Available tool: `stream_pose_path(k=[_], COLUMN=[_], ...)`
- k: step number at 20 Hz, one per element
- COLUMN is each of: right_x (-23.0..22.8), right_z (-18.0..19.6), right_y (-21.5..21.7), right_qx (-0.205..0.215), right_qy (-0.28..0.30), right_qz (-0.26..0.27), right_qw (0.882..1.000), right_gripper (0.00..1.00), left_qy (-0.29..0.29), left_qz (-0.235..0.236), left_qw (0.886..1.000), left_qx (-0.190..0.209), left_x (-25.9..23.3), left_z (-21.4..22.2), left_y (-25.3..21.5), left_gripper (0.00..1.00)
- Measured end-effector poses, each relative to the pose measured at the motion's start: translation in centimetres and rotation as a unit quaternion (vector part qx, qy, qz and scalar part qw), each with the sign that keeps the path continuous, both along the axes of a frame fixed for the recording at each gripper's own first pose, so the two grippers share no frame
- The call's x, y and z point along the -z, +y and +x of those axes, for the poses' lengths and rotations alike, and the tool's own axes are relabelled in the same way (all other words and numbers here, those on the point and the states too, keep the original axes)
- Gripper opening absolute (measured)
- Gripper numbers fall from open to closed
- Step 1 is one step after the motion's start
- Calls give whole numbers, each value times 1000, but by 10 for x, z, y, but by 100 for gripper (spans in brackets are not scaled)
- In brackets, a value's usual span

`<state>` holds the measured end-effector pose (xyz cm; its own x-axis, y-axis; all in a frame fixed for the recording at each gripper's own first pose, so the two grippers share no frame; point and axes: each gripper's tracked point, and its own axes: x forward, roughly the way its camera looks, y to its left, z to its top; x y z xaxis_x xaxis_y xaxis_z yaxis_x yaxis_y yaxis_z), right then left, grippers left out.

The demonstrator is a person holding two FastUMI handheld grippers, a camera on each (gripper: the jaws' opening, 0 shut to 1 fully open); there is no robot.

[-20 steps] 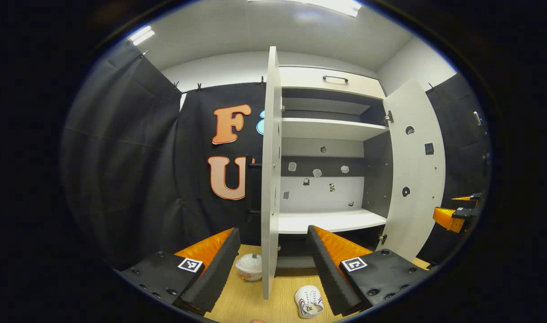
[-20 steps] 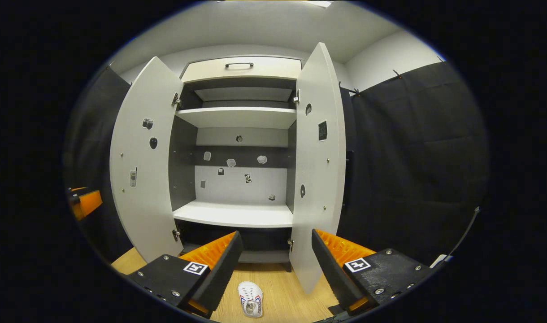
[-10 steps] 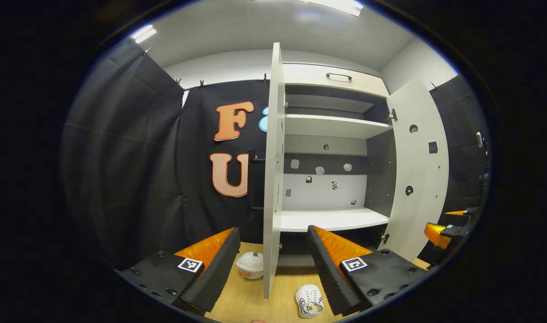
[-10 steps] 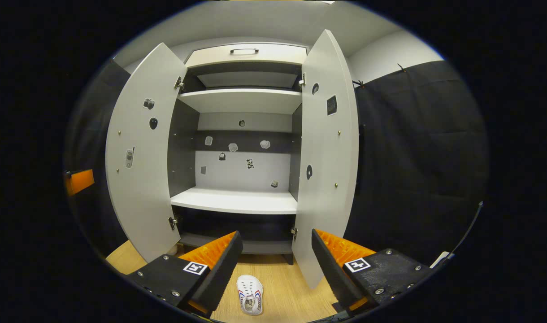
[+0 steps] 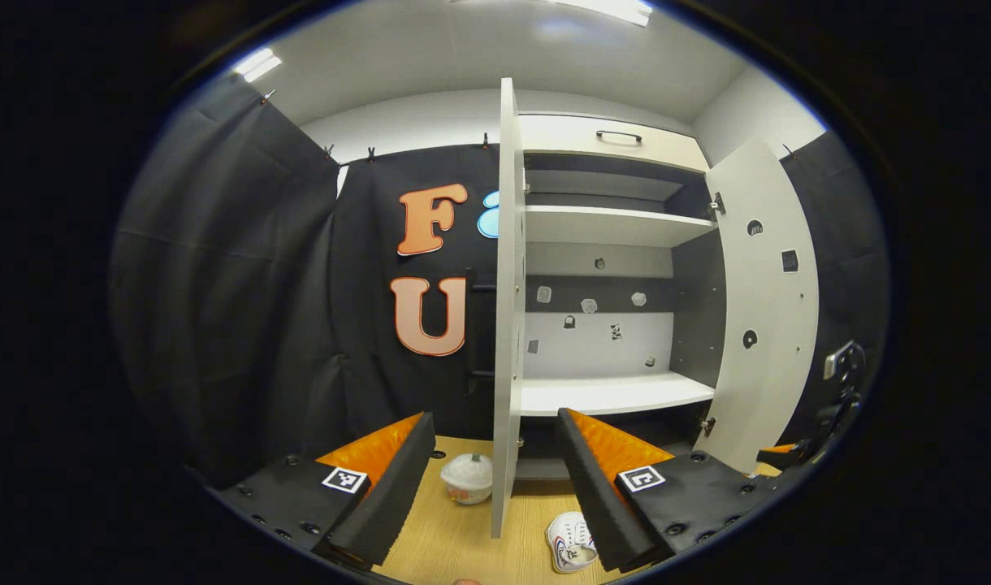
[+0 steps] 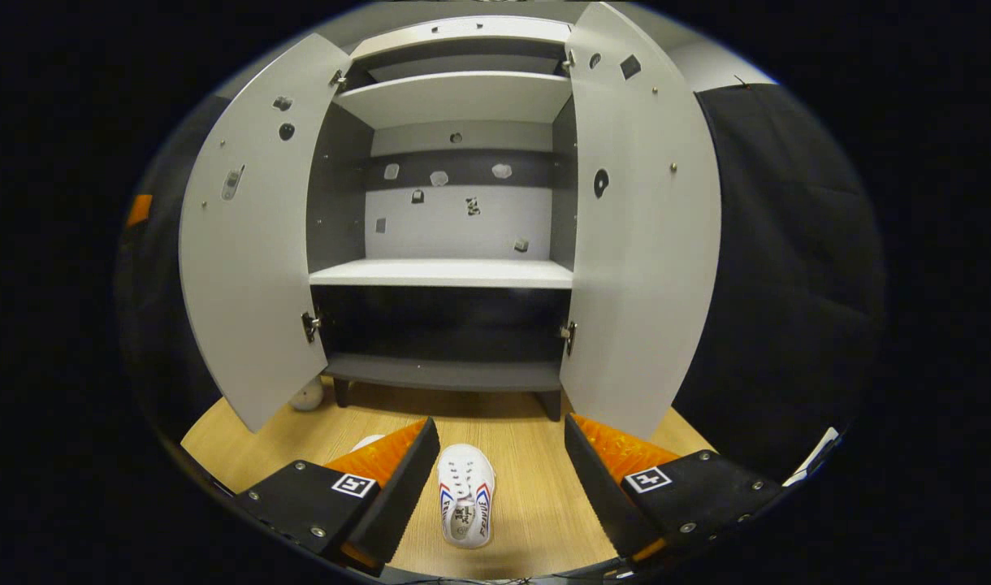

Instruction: Grab one shoe with the right hand and put it into the shoe cabinet, grab the other shoe with the left hand and put it into the shoe cabinet; then close the right door with the right hand and the left door with the left hand.

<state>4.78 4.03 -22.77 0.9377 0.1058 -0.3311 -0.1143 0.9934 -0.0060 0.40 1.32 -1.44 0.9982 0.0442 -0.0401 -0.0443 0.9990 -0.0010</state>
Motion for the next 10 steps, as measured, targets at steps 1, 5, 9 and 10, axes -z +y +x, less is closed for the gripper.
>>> stream_pose_path(k=[1, 5, 9, 10], right_x=[17, 89, 145, 156], right_z=[2, 6, 10, 13], right_y=[3, 2, 7, 8], right_qx=[-5, -5, -13, -16], right_qy=[12, 72, 119, 125], right_qz=[1, 0, 7, 12], right_qw=[1000, 997, 993, 992], right_gripper=[96, 95, 95, 94], left_qy=[1, 6, 12, 14], left_qz=[1, 7, 12, 14], left_qw=[1000, 1000, 999, 999], left_qx=[-4, -21, -41, -43], left_x=[1, 3, 10, 12], left_z=[-2, -7, -9, -9], left_y=[3, 18, 31, 32], left_gripper=[97, 99, 96, 97])
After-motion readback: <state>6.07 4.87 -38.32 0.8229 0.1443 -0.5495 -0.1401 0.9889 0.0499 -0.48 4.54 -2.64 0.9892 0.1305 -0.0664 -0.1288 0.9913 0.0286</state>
